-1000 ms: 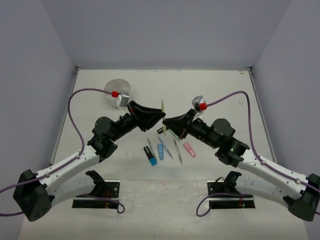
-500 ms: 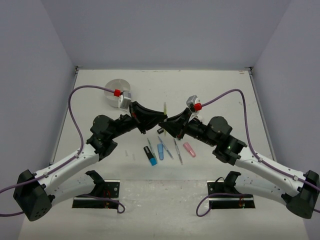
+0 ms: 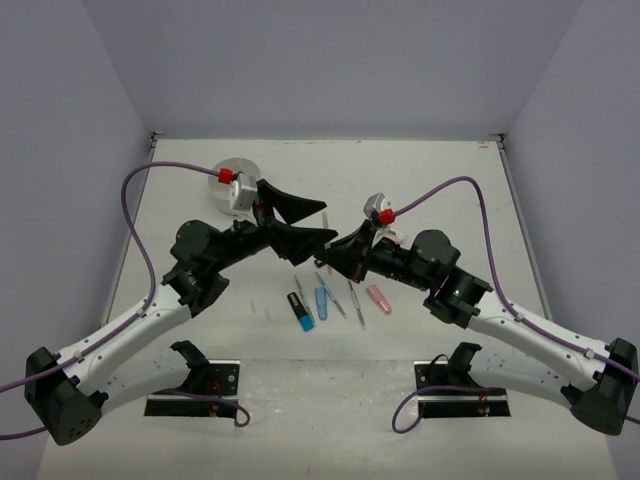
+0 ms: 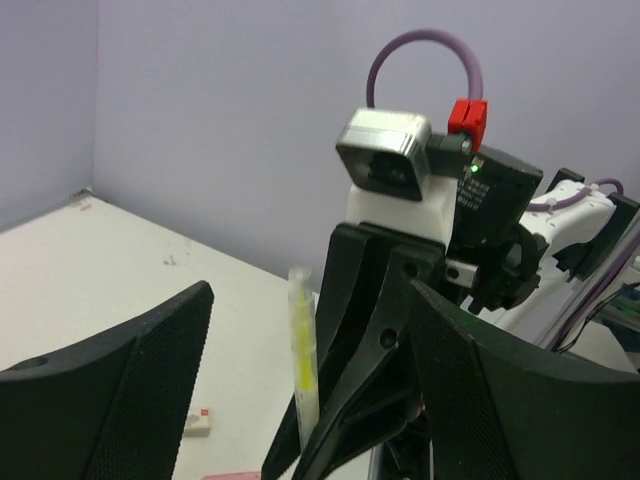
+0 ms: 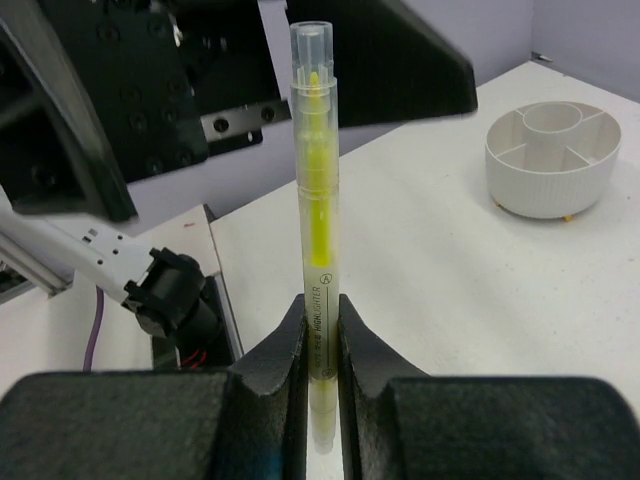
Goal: Sort the stationery into containers
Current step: Close the pen cap on the pen.
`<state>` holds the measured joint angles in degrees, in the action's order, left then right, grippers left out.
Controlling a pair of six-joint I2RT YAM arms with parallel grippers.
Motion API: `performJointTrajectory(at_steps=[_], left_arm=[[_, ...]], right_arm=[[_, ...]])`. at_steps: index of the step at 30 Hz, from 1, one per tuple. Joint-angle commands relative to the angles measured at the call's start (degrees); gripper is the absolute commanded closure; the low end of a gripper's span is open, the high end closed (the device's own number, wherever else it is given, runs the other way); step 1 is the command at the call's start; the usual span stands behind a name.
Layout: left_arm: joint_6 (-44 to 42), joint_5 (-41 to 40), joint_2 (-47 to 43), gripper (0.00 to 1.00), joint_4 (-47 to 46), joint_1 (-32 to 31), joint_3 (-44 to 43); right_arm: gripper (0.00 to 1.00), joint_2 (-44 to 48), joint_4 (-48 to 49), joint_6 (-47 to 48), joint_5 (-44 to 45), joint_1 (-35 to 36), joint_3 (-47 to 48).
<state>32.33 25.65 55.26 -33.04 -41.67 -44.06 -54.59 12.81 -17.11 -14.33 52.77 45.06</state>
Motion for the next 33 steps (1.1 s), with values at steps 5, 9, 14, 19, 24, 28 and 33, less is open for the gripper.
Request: performJointTrajectory(at_steps=[5,9,14,19,24,28,33], left_arm=[[-5.53,0.77,0.6,0.49,6.33,0.08,-7.32],[-5.4,2.21,1.41,0.52,6.57,0.06,-7.48],[-5.11,3.38,1.89,0.55,7.09,0.01,-6.51],[-4.58,3.63,1.87,0.94,6.91,0.08,-5.55],[-1.69,5.19,2.39,1.0,4.78,0.01,-4.03],[2.84,6.88,3.78,1.0,1.49,-0.02,-0.62],[4.84,6.35,5.27,1.0,-0.97,-2.14,4.69]], right_arm=[[1.0,1.15,-1.43,2.57,-3.33,0.22,1.97],[1.0,1.01,-2.03,2.54,-3.26,0.19,2.88],[1.0,1.26,-2.52,2.59,-2.45,0.16,3.58],[1.0,1.17,-2.88,2.7,-2.03,0.14,4.45],[1.0,1.06,-1.83,2.53,-0.62,0.14,6.17],[1.0,0.81,-0.82,3.05,2.44,-0.66,10.04],[1.0,-1.86,-3.71,3.2,0.35,-4.64,21.78]])
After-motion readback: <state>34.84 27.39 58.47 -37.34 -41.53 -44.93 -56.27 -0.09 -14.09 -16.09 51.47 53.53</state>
